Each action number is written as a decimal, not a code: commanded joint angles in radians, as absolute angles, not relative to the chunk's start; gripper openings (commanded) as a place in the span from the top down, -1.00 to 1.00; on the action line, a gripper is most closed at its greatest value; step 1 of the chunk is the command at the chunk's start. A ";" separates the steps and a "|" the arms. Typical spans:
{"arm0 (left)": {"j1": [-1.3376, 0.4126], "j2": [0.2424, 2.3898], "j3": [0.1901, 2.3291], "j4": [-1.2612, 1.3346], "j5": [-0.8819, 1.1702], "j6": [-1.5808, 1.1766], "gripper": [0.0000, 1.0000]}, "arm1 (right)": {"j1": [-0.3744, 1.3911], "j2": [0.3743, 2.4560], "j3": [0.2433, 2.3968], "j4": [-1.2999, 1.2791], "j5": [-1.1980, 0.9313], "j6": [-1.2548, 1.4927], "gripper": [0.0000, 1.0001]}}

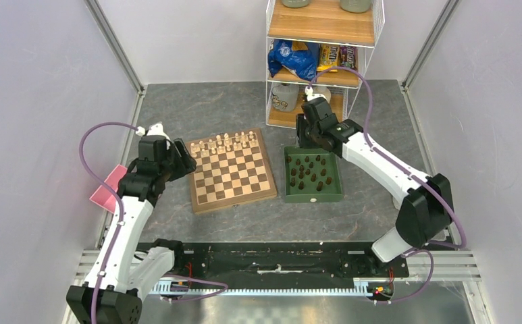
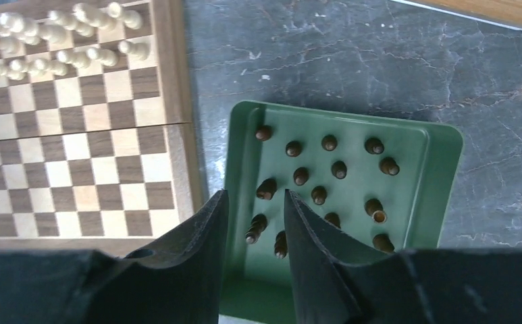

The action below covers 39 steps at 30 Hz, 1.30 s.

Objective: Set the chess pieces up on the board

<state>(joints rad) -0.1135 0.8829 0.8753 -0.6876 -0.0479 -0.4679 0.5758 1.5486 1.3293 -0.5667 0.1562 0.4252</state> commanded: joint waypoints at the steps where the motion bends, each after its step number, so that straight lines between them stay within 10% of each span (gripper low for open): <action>1: -0.117 0.887 0.867 -0.724 -0.089 -0.373 -0.36 | 0.545 1.615 1.344 -0.562 0.100 0.406 0.18; 39: -0.113 0.816 0.826 -0.686 -0.136 -0.394 -0.45 | 0.507 1.971 1.505 -0.548 -0.075 0.336 0.33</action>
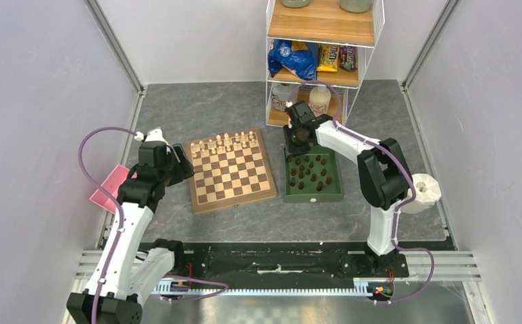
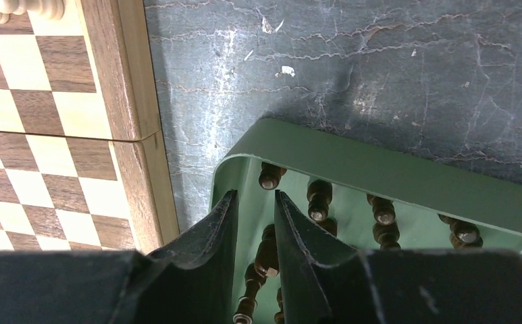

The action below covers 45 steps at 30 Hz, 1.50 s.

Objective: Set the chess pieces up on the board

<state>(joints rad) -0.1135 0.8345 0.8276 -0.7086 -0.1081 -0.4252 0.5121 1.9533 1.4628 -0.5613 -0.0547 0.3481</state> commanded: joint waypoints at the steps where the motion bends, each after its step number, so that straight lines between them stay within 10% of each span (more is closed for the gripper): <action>1: -0.111 0.814 0.827 -0.686 -0.137 -0.394 -0.47 | 0.507 1.973 1.505 -0.549 -0.074 0.337 0.32; 45: -0.095 0.799 0.821 -0.686 -0.136 -0.406 -0.89 | 0.507 2.020 1.528 -0.557 -0.023 0.332 0.51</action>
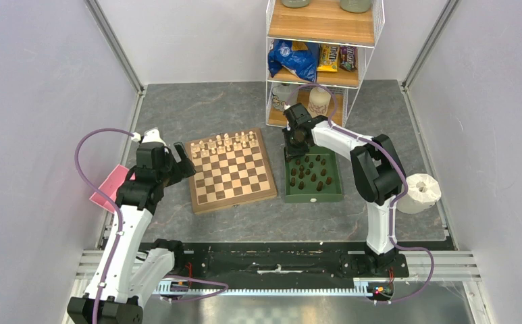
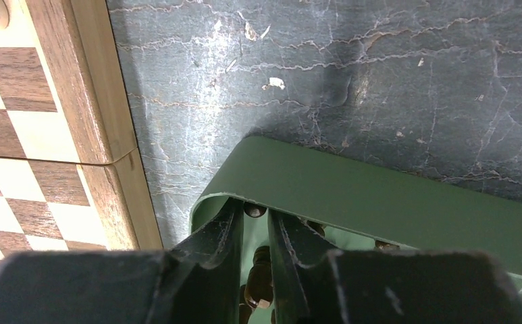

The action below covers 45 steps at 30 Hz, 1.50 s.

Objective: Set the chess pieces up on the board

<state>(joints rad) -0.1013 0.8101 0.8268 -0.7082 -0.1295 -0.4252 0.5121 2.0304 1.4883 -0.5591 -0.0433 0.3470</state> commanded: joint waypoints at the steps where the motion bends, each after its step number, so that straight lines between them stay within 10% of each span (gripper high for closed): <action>1: -0.095 0.799 0.821 -0.686 -0.136 -0.406 -0.89 | 0.507 2.015 1.528 -0.556 -0.022 0.330 0.56; 45: -0.091 0.939 0.449 -0.329 -0.021 -0.784 -0.94 | 0.603 1.651 1.437 -0.583 -0.065 0.377 0.71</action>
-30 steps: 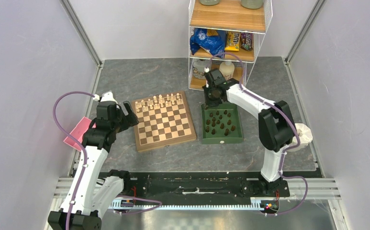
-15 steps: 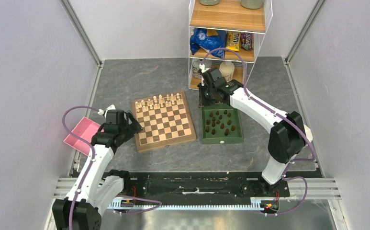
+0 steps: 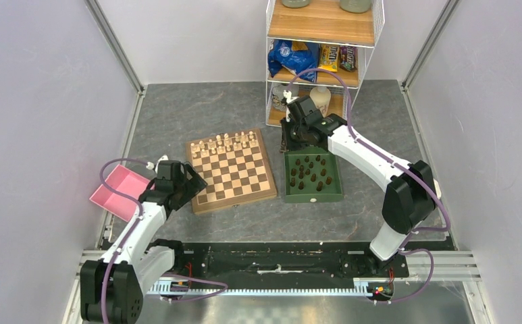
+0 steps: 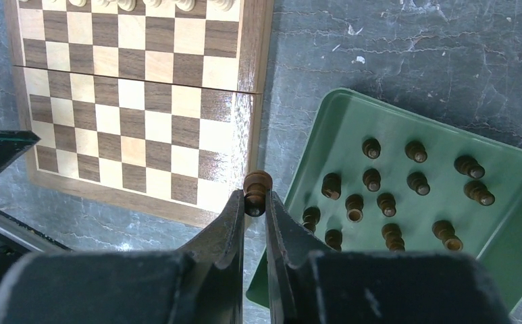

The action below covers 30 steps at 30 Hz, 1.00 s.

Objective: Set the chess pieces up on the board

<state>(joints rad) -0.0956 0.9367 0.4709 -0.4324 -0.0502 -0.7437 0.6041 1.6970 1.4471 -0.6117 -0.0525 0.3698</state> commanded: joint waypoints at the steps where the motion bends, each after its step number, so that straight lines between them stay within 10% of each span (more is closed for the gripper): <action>1: -0.091 0.941 0.442 -0.317 -0.013 -0.784 -0.94 | 0.603 1.651 1.436 -0.583 -0.066 0.378 0.71; 30: -0.105 0.923 0.361 -0.181 0.127 -0.825 -0.90 | 0.612 1.701 1.443 -0.568 -0.077 0.396 0.68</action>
